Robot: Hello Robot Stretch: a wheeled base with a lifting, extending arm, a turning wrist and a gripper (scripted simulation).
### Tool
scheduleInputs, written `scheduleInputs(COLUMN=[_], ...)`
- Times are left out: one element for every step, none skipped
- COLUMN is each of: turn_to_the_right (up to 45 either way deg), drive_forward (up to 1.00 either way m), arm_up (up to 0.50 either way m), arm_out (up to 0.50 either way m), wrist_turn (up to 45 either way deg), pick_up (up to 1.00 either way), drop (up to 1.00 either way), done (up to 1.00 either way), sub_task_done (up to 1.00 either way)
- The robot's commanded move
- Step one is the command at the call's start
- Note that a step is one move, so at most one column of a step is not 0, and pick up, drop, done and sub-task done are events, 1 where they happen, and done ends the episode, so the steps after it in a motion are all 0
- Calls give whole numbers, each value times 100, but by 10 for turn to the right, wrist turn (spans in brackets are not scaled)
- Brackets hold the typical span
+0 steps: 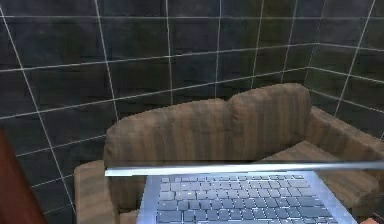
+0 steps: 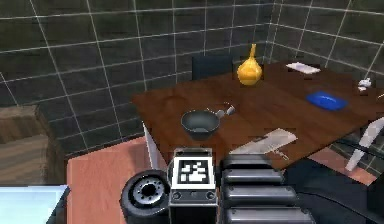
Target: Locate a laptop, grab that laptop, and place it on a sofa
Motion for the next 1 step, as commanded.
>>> scheduleInputs(turn_to_the_right=[300], drive_forward=[0], arm_up=[0], arm_out=[0], wrist_turn=[0], pick_up=[0], drop=[0], done=[0], sub_task_done=[0])
